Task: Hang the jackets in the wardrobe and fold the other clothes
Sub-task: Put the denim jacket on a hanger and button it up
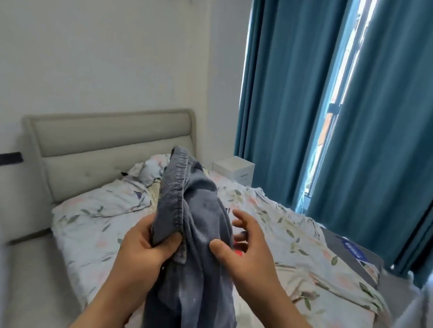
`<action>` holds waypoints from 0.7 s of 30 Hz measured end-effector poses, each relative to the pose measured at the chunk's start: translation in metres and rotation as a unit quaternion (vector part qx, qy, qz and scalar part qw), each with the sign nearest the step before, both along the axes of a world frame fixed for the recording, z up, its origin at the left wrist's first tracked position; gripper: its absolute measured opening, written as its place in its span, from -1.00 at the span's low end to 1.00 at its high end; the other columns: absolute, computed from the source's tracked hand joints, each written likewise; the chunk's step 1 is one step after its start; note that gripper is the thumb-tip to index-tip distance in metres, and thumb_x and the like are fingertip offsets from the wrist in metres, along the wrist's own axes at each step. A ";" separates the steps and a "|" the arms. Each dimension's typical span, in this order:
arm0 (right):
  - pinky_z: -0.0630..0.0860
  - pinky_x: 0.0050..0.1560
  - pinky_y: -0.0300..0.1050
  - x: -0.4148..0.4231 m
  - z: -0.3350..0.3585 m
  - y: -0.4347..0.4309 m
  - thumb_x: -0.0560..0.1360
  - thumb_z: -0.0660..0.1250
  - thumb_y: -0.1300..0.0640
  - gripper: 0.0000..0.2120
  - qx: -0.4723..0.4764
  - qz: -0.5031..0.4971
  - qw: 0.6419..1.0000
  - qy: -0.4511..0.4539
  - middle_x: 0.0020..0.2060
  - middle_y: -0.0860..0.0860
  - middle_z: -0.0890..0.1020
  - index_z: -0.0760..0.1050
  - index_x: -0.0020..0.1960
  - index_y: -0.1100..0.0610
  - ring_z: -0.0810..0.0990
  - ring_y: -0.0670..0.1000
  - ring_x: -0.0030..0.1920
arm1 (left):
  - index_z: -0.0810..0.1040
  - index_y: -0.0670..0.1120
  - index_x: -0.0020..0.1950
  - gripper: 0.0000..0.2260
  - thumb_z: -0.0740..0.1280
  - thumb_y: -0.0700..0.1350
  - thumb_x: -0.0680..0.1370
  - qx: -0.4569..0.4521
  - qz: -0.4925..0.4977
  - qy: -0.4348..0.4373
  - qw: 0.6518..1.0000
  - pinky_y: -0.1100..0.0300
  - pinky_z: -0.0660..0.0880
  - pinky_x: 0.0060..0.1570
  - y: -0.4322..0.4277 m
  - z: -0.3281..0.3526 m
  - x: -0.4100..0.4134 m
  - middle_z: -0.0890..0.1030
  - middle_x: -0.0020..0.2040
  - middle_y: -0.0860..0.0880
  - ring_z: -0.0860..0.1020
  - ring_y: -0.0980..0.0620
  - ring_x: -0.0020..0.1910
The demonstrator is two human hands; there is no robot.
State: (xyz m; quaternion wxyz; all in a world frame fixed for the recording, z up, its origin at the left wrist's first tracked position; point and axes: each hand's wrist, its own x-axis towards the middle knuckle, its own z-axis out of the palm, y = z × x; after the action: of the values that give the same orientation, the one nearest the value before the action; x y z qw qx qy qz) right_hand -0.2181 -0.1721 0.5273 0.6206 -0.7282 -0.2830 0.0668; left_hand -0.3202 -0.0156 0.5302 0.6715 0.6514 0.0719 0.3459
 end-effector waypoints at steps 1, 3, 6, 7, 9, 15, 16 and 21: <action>0.46 0.29 -0.09 -0.005 0.008 -0.001 0.17 0.40 -0.36 -0.19 0.000 0.033 0.999 0.004 0.31 -0.25 0.45 0.30 0.40 -0.29 0.48 -0.17 0.26 | 0.67 0.01 -0.04 -0.80 0.40 -0.21 0.39 0.024 0.003 0.008 1.000 0.21 0.59 -0.21 -0.007 0.005 -0.014 0.71 -0.12 -0.09 0.68 0.02 -0.15; 0.44 0.34 -0.12 -0.017 0.020 0.001 0.21 0.41 -0.41 -0.10 0.027 0.163 0.986 0.008 0.37 -0.23 0.45 0.24 0.48 -0.20 0.45 -0.19 0.34 | 0.66 0.01 -0.07 -0.83 0.39 -0.19 0.39 0.073 0.018 0.024 0.997 0.15 0.58 -0.18 -0.020 0.014 -0.042 0.69 -0.18 -0.09 0.64 0.03 -0.18; 0.53 0.21 -0.13 -0.051 0.028 0.012 0.23 0.42 -0.46 -0.16 0.052 0.272 0.961 0.025 0.22 -0.13 0.62 0.41 0.38 -0.05 0.58 -0.13 0.23 | 0.65 0.01 -0.08 -0.85 0.40 -0.16 0.39 0.102 0.088 0.032 0.990 -0.03 0.57 -0.14 -0.033 0.020 -0.079 0.67 -0.17 -0.17 0.63 -0.08 -0.19; 0.55 0.14 -0.15 -0.064 0.030 0.017 0.24 0.45 -0.40 -0.24 0.060 0.270 0.961 0.033 0.15 -0.12 0.66 0.46 0.31 -0.03 0.62 -0.13 0.17 | 0.66 0.03 -0.07 -0.83 0.40 -0.15 0.38 0.093 0.121 0.028 0.988 -0.02 0.59 -0.14 -0.035 0.022 -0.091 0.68 -0.16 -0.17 0.64 -0.09 -0.19; 0.53 -0.03 -0.27 -0.087 0.030 0.031 0.28 0.45 -0.23 -0.49 0.099 0.238 0.965 0.037 0.00 -0.14 0.70 0.54 0.15 -0.02 0.66 -0.18 0.01 | 0.66 0.04 -0.09 -0.84 0.41 -0.14 0.36 0.075 0.178 0.015 0.981 0.09 0.59 -0.19 -0.035 0.026 -0.114 0.69 -0.19 -0.16 0.64 -0.03 -0.23; 0.54 -0.13 -0.30 -0.149 0.032 0.066 0.34 0.43 0.01 -0.82 0.158 0.280 0.944 0.072 -0.12 -0.06 0.73 0.66 -0.07 -0.02 0.69 -0.12 -0.08 | 0.68 -0.01 -0.10 -0.85 0.45 -0.12 0.34 0.015 0.278 -0.028 0.960 0.24 0.55 -0.30 -0.029 0.030 -0.187 0.69 -0.23 -0.14 0.64 0.01 -0.26; 0.53 -0.15 -0.32 -0.159 0.032 0.072 0.33 0.43 0.02 -0.84 0.159 0.292 0.941 0.072 -0.13 -0.07 0.73 0.67 -0.09 -0.07 0.69 -0.15 -0.11 | 0.68 -0.02 -0.12 -0.86 0.45 -0.13 0.34 0.014 0.290 -0.034 0.956 0.26 0.54 -0.32 -0.027 0.030 -0.198 0.69 -0.27 -0.13 0.63 0.03 -0.29; 0.50 -0.18 -0.41 -0.199 0.030 0.105 0.33 0.57 -0.05 -0.74 0.149 0.346 0.921 0.095 -0.12 -0.16 0.73 0.66 -0.04 0.02 0.68 -0.21 -0.10 | 0.68 -0.05 -0.18 -0.87 0.49 -0.12 0.29 0.011 0.347 -0.033 0.937 0.29 0.48 -0.39 -0.007 0.027 -0.246 0.64 -0.35 -0.14 0.58 0.06 -0.37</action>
State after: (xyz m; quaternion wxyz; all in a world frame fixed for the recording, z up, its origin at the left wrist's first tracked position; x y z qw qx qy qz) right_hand -0.4168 -0.0676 0.5572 0.6845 -0.4741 -0.4634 0.3033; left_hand -0.5659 -0.0230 0.5569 0.5042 0.5818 0.2675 0.5794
